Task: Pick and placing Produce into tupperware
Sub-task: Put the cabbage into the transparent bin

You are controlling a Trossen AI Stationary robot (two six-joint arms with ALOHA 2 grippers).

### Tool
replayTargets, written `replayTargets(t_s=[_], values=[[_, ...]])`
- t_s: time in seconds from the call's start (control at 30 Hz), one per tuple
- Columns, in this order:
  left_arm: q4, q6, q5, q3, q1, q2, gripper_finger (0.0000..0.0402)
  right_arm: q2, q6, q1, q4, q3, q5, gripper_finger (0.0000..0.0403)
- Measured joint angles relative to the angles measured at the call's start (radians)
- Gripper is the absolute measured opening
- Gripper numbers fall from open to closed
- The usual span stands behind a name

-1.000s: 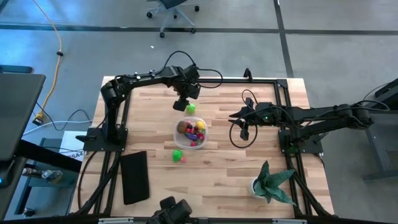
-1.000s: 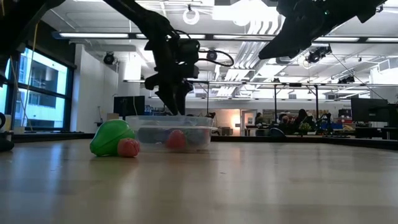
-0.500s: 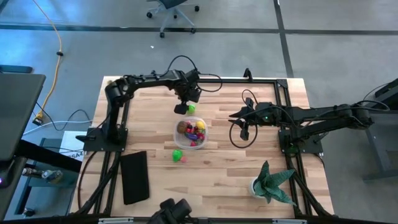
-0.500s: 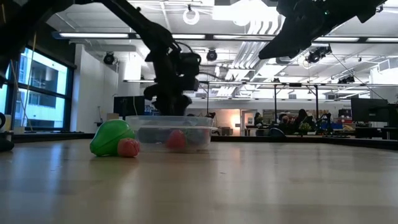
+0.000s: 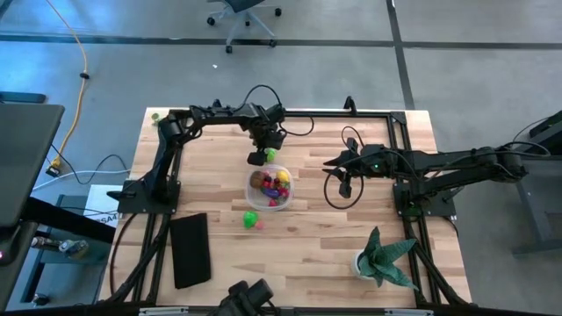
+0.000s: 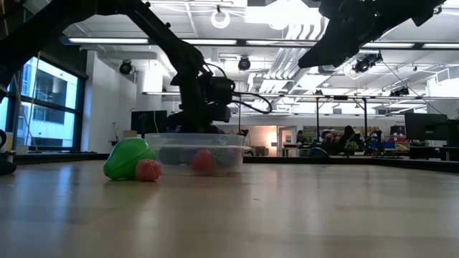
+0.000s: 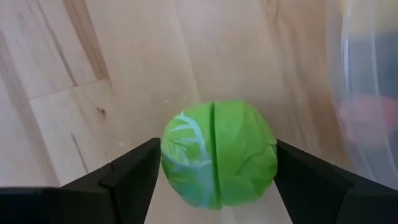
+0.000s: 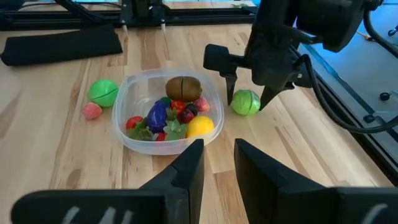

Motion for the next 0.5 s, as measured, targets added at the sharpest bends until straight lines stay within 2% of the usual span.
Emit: replayTargets(t_s=[0.3, 0.5], values=[[0.023, 0.0, 0.003, 0.0, -0.001, 0.005, 0.0279, 0.0, 0.0, 0.0, 0.0, 0.0, 0.0, 0.0079], [0.047, -0.001, 0.006, 0.0, -0.001, 0.005, 0.0254, 0.0, 0.0, 0.0, 0.0, 0.0, 0.0, 0.0079]])
